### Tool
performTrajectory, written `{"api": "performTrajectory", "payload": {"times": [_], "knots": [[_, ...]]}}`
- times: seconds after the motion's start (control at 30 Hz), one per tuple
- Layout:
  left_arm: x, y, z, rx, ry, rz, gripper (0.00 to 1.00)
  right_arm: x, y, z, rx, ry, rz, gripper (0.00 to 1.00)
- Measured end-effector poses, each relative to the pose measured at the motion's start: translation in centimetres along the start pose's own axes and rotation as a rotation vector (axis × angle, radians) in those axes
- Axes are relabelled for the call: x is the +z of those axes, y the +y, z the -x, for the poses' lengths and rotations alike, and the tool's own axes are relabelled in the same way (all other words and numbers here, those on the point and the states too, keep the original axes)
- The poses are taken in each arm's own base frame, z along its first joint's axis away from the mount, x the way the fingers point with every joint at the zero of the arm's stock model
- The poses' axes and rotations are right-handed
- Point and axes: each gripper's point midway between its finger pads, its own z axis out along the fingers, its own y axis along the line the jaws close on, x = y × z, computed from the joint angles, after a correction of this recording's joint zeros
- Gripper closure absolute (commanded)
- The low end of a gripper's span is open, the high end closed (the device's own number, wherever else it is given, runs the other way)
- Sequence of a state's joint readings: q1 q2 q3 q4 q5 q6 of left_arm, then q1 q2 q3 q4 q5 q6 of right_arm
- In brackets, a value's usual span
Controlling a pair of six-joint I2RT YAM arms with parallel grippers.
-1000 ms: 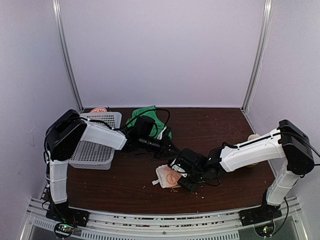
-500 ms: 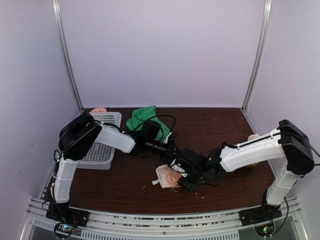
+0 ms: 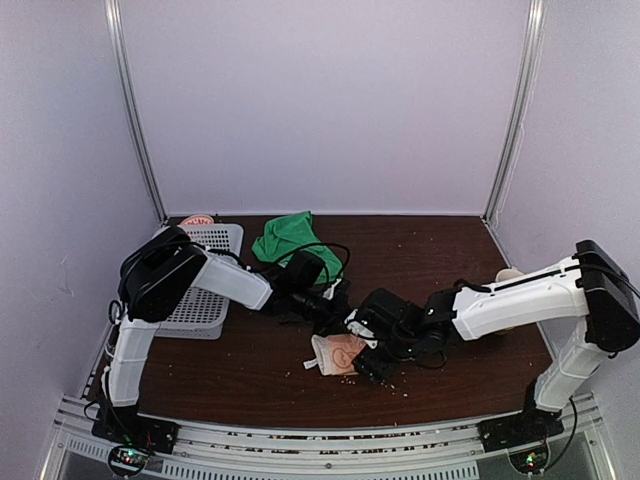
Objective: Roll the towels
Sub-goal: Roll the towel from the center of the board.
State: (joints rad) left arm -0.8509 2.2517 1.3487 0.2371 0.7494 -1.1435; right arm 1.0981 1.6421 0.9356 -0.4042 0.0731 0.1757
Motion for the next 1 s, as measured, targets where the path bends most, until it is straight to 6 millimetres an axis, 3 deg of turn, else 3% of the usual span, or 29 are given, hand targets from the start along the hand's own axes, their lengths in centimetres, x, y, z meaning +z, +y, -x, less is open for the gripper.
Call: {"api": "performTrajectory", "payload": {"times": [0.17, 0.33, 0.5, 0.63, 1.0], "knots": [[0.0, 0.3, 0.0, 0.004, -0.006, 0.005, 1.0, -3.2, -0.8, 2.2, 0.095, -0.096, 0.036, 0.16], [-0.1, 0.5, -0.1, 0.011, -0.014, 0.003, 1.0, -5.8, -3.3, 4.2, 0.274, -0.212, 0.079, 0.18], [-0.4, 0.5, 0.0, 0.026, -0.032, 0.02, 1.0, -4.1, -4.9, 1.8, 0.438, -0.177, 0.121, 0.24], [-0.7, 0.7, -0.1, 0.032, -0.041, 0.039, 1.0, -2.9, -4.5, 0.0, 0.515, -0.132, 0.173, 0.25], [-0.7, 0.7, -0.5, 0.05, -0.047, 0.076, 1.0, -0.8, -3.2, -0.9, 0.601, -0.098, 0.253, 0.24]]}}
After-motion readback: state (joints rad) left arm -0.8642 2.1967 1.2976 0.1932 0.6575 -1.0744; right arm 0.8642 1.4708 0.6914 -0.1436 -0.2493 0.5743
